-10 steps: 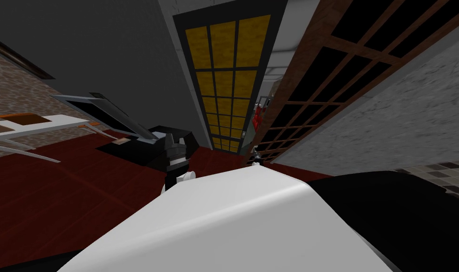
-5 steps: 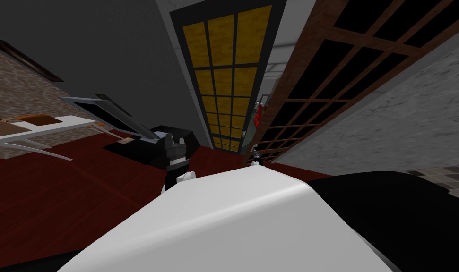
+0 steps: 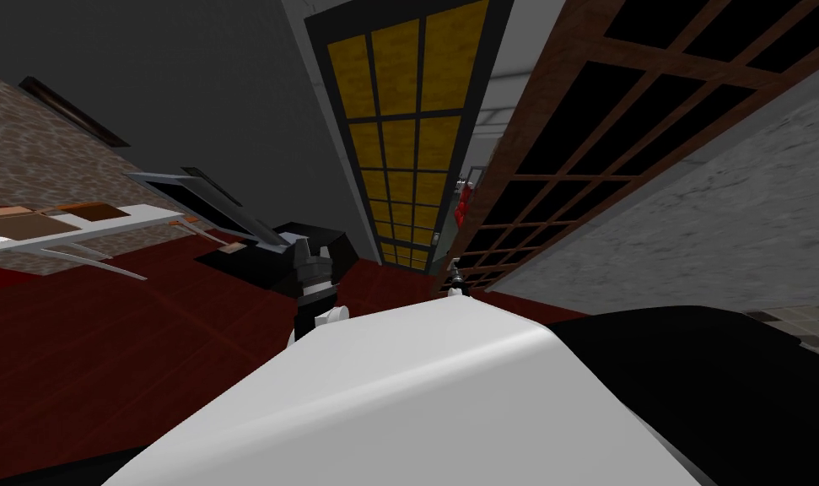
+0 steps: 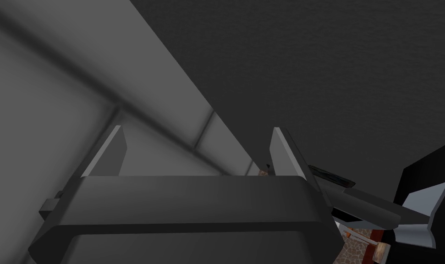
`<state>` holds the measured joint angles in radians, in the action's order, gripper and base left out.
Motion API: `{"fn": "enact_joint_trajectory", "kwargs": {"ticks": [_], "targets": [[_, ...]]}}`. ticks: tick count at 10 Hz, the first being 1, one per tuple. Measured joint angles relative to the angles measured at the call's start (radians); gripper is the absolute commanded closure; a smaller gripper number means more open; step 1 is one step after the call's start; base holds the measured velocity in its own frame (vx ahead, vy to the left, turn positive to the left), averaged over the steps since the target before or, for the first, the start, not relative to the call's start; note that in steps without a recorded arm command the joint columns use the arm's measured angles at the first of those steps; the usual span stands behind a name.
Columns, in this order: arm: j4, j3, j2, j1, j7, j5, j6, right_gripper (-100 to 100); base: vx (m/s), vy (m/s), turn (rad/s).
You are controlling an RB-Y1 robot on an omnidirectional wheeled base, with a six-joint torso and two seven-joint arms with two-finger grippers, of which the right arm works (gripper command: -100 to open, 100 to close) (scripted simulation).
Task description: Pull the door open
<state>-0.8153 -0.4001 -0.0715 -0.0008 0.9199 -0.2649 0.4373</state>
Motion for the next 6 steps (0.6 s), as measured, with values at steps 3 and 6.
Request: {"fn": "enact_joint_trajectory", "kwargs": {"ticks": [3, 6], "targets": [[0.047, 0.022, -0.016, -0.015, -0.082, -0.007, 0.034, 100, -0.035, -0.016, 0.044], [0.021, 0.036, -0.013, -0.004, -0.16, -0.017, 0.025, 100, -0.036, -0.018, 0.041]]}}
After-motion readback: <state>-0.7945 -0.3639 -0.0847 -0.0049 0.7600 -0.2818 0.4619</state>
